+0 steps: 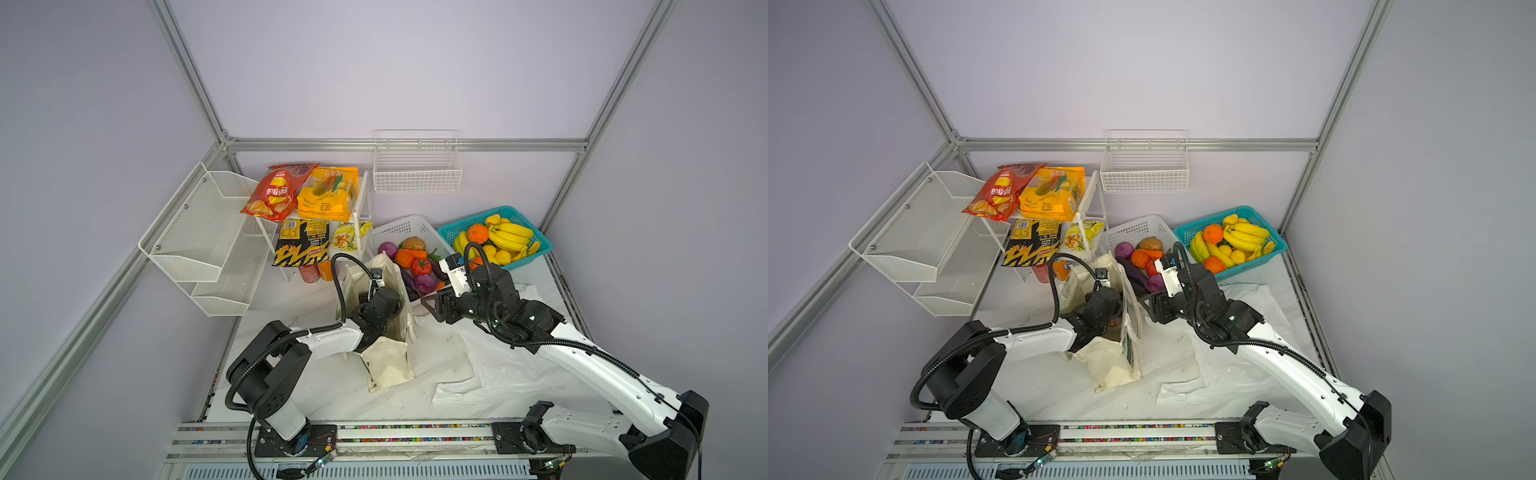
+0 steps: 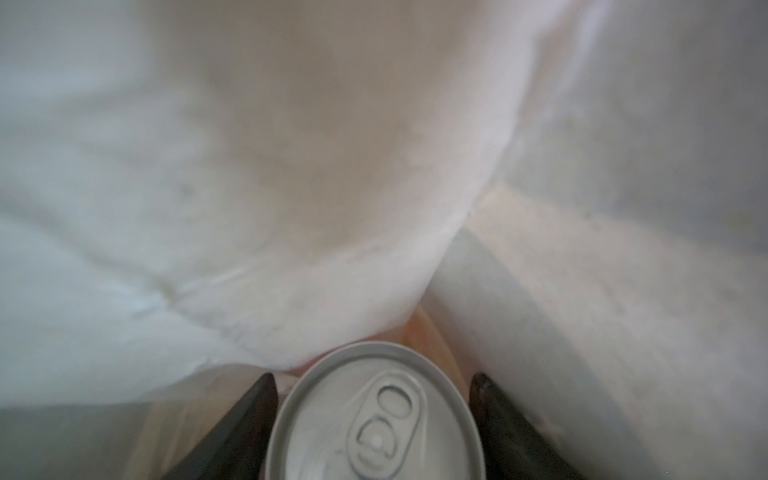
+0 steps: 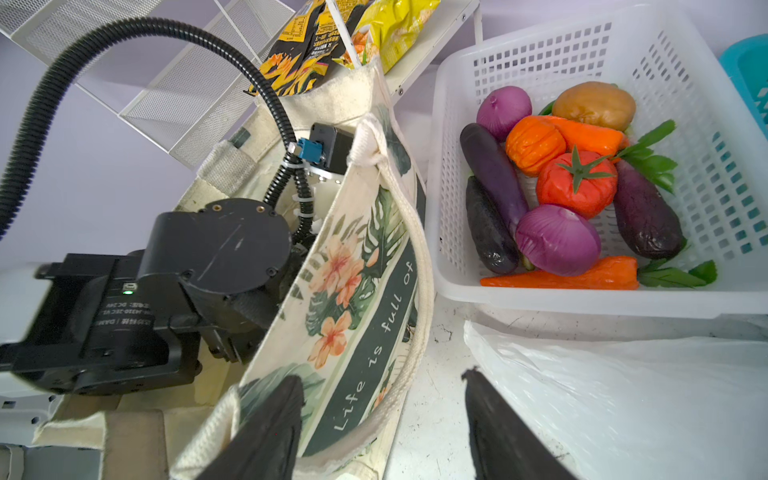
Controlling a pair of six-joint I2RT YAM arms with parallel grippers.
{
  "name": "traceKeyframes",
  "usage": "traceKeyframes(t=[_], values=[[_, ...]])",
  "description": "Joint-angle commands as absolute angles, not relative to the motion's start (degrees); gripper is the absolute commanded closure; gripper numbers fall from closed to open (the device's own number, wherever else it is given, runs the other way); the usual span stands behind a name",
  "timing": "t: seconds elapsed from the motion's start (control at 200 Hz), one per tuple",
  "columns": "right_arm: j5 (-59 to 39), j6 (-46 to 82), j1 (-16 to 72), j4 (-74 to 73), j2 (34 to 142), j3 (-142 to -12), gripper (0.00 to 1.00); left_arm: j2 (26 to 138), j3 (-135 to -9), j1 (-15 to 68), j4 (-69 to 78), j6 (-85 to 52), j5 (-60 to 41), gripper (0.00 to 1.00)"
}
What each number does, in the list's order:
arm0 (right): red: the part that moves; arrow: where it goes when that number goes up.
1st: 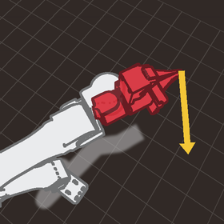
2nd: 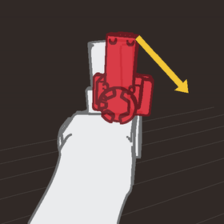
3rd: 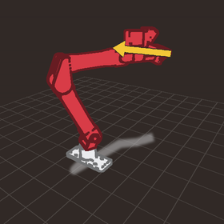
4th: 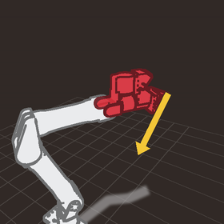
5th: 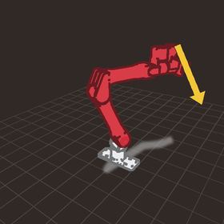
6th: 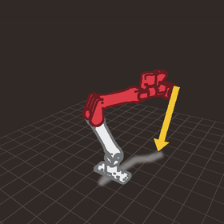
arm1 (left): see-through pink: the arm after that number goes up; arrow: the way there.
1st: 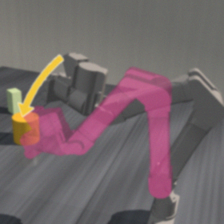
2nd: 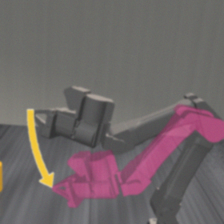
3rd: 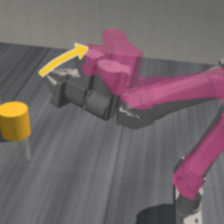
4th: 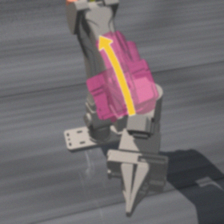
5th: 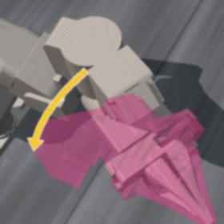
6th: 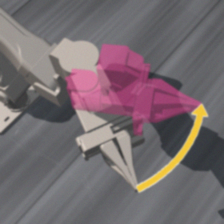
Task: Place the mixed food into the grocery bags and tie them
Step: 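Open the left gripper and lift it out of the tote bag while right releases handle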
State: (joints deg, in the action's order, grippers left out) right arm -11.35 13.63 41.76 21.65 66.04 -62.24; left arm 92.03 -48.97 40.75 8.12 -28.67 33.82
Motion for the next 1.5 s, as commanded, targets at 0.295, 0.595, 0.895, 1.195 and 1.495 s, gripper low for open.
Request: traceKeyframes(t=[0.295, 0.595, 0.895, 1.195, 1.495], values=[[-12.04, 13.1, 41.48, 21.03, 67.32, -63.71, 0.36, 84.26, -49.52, 41.37, 9.87, -27.36, 33.99, 0.15], [-11.18, 13.14, 41.4, 20.92, 66.64, -63.66, 0.36, 77.76, -52.19, 41.4, 6.7, -23.42, 33.8, 0.09], [-9.41, 13.36, 41.42, 19.61, 67.51, -64.68, 0.36, 74.32, -58.16, 41.39, 0.26, -20.62, 29.96, 0.08], [-7.55, 13.89, 41.45, 18.26, 68.84, -66.38, 0.31, 71.42, -65.63, 41.4, -8.4, -18.9, 25.42, 0.08], [-1.49, 13.1, 41.39, 17.6, 72.06, -70.12, 0.25, 66.18, -70.55, 38.67, -16.55, -15.93, 19.45, 0.08]])
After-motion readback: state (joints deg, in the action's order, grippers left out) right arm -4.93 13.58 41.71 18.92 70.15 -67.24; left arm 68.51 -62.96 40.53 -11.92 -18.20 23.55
